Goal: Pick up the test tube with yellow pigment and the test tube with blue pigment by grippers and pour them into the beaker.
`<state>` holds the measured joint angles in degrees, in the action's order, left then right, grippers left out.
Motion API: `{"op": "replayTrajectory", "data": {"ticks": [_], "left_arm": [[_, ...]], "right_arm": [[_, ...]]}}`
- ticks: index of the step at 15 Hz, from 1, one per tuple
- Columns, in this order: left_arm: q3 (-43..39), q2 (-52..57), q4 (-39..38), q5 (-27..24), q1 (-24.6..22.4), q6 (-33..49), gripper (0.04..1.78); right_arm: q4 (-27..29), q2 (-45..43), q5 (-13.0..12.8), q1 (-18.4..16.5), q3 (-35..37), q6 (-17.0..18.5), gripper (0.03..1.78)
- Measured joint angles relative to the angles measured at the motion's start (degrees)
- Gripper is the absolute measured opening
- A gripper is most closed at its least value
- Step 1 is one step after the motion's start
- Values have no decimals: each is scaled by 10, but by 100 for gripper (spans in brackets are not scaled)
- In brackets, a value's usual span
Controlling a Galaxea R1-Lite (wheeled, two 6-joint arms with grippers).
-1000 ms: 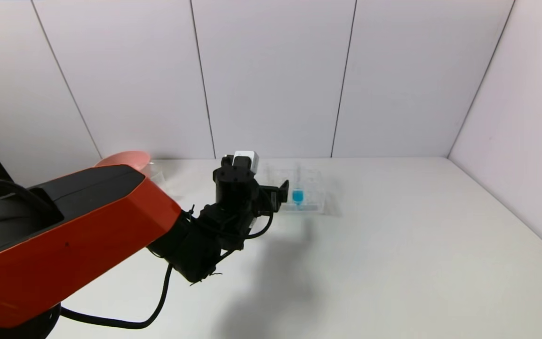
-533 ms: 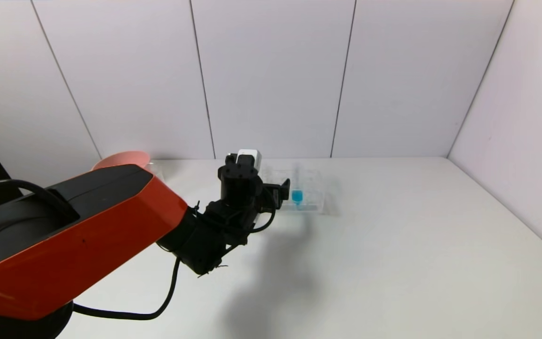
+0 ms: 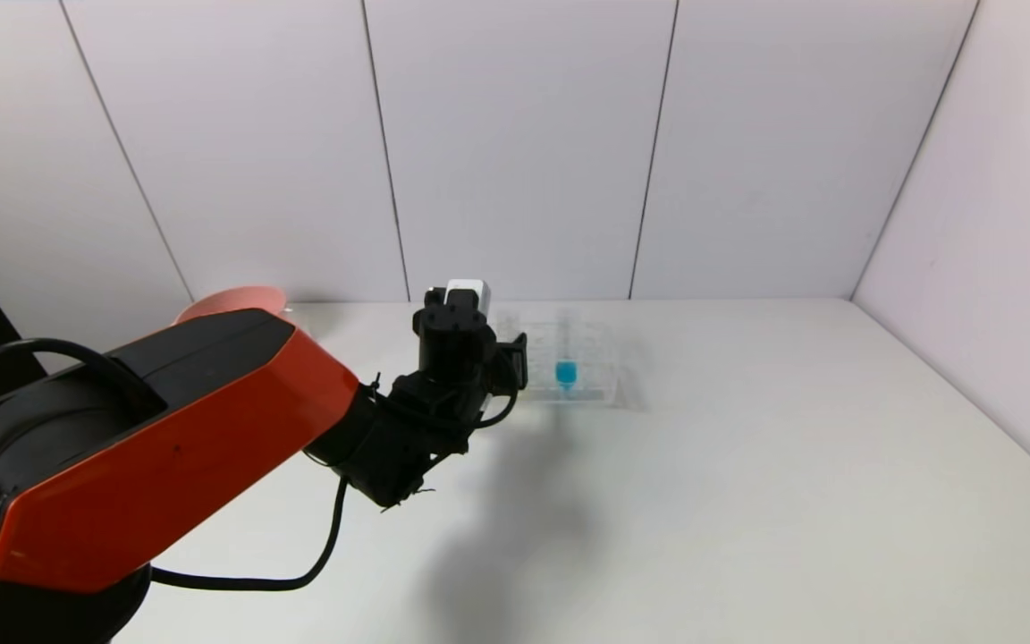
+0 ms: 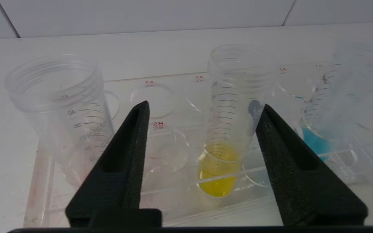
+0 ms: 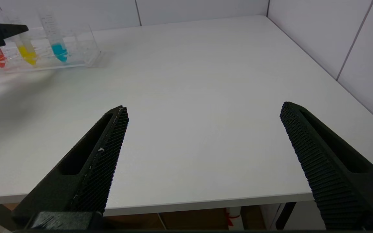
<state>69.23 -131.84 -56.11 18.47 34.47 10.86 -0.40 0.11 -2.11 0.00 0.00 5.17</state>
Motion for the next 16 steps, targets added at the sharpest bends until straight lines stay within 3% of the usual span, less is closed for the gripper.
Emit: {"op": "replayTrajectory", "data": {"ticks": [2, 4, 16], "left_arm": [[1, -1, -1, -2, 1, 0, 59], [1, -1, -1, -2, 1, 0, 44], [5, 24, 33, -1, 2, -1, 44]], "right_arm": [[0, 0, 0, 0, 0, 0, 171], [0, 0, 0, 0, 0, 0, 171], [0, 0, 0, 0, 0, 0, 171]]}}
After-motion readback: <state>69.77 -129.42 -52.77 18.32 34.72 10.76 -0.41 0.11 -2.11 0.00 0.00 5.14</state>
